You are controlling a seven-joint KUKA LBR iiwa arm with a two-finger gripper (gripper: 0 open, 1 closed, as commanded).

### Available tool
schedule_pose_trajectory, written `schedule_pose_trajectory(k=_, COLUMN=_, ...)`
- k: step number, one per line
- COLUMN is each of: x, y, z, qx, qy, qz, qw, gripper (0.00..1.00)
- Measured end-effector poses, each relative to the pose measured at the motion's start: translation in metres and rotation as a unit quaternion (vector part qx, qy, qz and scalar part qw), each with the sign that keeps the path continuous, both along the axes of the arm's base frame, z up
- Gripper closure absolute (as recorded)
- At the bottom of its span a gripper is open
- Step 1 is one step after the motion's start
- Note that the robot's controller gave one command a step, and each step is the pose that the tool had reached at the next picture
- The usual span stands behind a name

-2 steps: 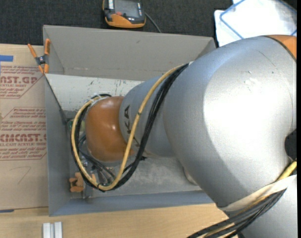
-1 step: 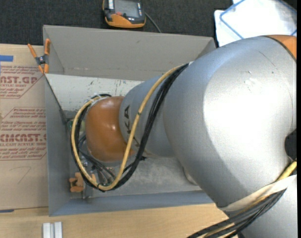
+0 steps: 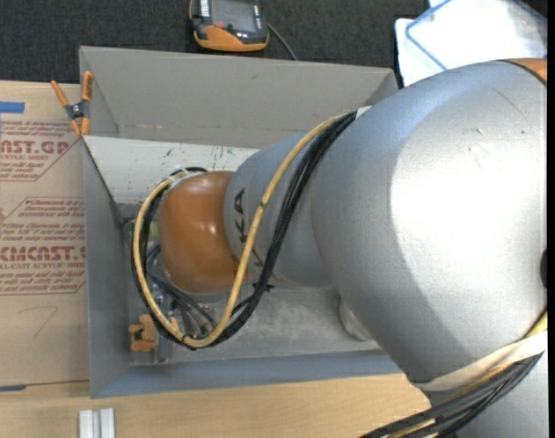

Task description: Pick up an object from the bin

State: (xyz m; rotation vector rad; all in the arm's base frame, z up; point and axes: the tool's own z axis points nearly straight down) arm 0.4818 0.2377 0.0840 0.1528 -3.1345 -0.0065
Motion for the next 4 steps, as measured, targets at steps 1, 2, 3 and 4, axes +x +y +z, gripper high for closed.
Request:
schedule_pose_trajectory(k=1, x=0.0, y=0.0, z=0.012, qx=0.0, qy=-0.0006, qz=0.0, qw=1.0, gripper=1.0)
schedule_pose_trajectory(k=2, x=0.0, y=0.0, z=0.033, qx=0.0, qy=0.0005, qz=0.0, qw=1.0, gripper=1.0)
schedule_pose_trajectory(k=3, x=0.0, y=0.001, z=0.05, qx=0.001, qy=-0.0007, qz=0.0, qw=1.0, gripper=1.0)
schedule_pose_trajectory(k=4, x=0.0, y=0.001, z=0.064, qx=0.001, qy=0.0002, qz=0.001, qw=1.0, gripper=1.0)
